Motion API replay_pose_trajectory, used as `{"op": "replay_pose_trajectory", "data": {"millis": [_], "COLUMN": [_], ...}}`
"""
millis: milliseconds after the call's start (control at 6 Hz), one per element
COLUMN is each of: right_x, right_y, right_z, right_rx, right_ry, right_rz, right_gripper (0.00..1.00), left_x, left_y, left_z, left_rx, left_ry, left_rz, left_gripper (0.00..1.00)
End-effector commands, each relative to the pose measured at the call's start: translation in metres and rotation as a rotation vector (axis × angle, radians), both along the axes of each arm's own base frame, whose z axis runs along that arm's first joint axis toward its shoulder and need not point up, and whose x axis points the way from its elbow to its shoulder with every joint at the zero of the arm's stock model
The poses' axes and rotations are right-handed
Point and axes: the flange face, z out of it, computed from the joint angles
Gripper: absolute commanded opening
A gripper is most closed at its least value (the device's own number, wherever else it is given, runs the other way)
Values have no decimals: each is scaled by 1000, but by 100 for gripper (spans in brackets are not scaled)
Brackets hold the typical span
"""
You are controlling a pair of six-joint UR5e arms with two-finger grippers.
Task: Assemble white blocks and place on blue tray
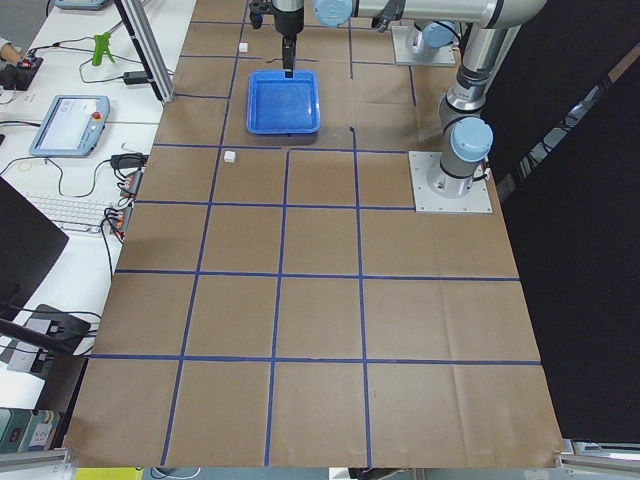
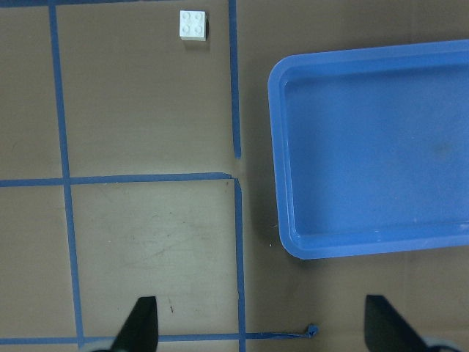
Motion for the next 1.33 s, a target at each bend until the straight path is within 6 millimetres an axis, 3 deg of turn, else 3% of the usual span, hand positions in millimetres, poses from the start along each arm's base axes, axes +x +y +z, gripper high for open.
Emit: {"op": "replay_pose_trajectory", "data": {"millis": [0, 333, 500, 667, 833, 1000, 1167], "right_x": [1, 0, 0, -3, -5, -6, -12], "right_y": [0, -2, -10, -27, -42, -61, -90], "right_z": [1, -4, -11, -20, -31, -40, -38], "right_rx": [-8, -2, -1, -19, -42, -58, -74], "right_ry": [3, 6, 8, 12, 20, 31, 52], "right_rz": [156, 397, 634, 828, 1022, 1232, 1400], "right_gripper": [100, 100, 100, 100, 100, 100, 100], "left_x": [13, 45, 49, 54, 64, 65, 65], "left_y": [-63, -115, -142, -155, -166, -175, -177], "left_z": [-53, -134, -196, -233, -246, -275, -289], "left_rx": [-28, -12, -66, -63, -57, -79, -73], "left_ry": [1, 0, -2, -7, -9, -9, -4], "left_rz": [33, 64, 37, -4, -59, -66, -67], "left_gripper": [99, 99, 99, 99, 99, 99, 99]}}
